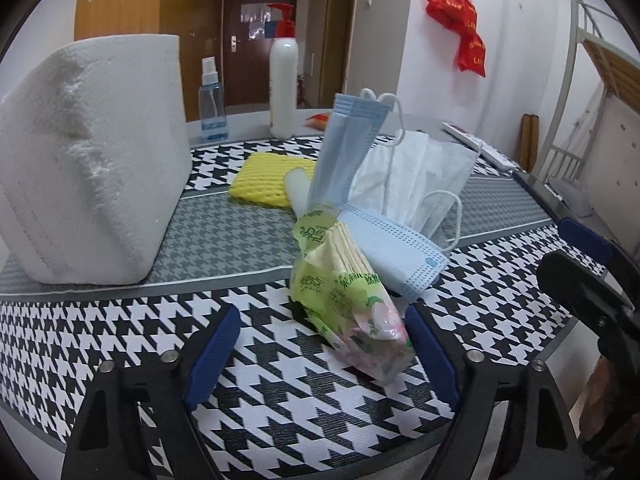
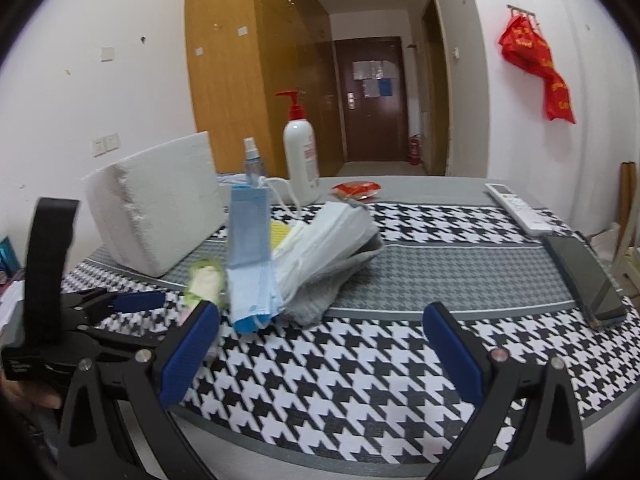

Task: Organize soft objects
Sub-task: 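Move the left tool to the green-and-pink tissue pack and close on it, then grasp the blue face mask with the right tool while the left tool holds the tissue pack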

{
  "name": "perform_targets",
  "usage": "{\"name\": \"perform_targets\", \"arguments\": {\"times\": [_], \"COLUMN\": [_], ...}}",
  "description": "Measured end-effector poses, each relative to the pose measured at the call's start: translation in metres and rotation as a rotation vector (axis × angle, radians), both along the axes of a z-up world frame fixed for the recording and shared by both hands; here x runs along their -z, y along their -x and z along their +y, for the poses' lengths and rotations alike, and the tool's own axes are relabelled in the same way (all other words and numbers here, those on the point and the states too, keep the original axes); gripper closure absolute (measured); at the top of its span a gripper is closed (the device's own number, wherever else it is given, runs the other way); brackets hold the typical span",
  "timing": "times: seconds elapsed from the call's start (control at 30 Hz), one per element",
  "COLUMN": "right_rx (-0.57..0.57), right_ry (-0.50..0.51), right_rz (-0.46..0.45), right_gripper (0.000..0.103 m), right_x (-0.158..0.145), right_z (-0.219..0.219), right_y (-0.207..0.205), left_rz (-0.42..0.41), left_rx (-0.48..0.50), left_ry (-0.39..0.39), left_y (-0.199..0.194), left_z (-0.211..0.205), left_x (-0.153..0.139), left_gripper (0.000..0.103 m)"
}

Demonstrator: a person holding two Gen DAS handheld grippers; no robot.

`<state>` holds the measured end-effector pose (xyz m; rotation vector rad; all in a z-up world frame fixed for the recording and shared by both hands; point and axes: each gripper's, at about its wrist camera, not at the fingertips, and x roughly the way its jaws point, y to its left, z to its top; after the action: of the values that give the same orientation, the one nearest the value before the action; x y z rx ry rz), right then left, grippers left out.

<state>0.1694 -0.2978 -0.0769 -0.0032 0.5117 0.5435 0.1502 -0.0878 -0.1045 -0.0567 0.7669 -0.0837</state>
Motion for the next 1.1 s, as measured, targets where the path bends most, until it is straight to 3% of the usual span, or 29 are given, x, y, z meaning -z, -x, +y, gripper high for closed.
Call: {"name": "perform_targets", "arguments": {"times": [0.13, 0.2, 0.33, 0.63, 0.7, 0.8, 1.1], "right_rx": [-0.002, -0.010, -0.008, -0.027, -0.034, -0.040, -0.083], "right_ry": [0.008, 0.002, 0.003, 0.018, 0.020, 0.023, 0.043], "right_rz": [-0.006, 0.006, 0.034, 0.049, 0.052, 0.056, 0.048], "right_gripper": [0.000, 0.000, 0.000, 0.000, 0.000, 0.000, 0.000], "right_x": [-0.002, -0.001, -0.001, -0.008, -0.009, -0.010, -0.012], "right_z": [0.000, -0.001, 0.000, 0.010, 0.013, 0.016, 0.036], "right_y": [0.000, -0.003, -0.012, -0.028, -0.030, -0.032, -0.027], "left_rz": [-0.001, 0.006, 0.017, 0.030, 0.037, 0.034, 0.007], "left_rx": [0.018, 0.018, 0.017, 0.006, 0.003, -0.002, -0.011], "left_ry": [-0.002, -0.009, 0.000, -0.014, -0.011, -0.009, 0.010], "left_y": [0.001, -0.001, -0.003, -0.008, -0.010, -0.011, 0.001], "left_z": [-0.008, -0.010, -0.009, -0.006, -0.004, 0.000, 0.015], "left_x": [-0.001, 0.000, 0.001, 0.003, 0.005, 0.006, 0.002], "left_gripper": [0.021, 0.028, 0.031, 0.054, 0.067, 0.073, 0.074]}}
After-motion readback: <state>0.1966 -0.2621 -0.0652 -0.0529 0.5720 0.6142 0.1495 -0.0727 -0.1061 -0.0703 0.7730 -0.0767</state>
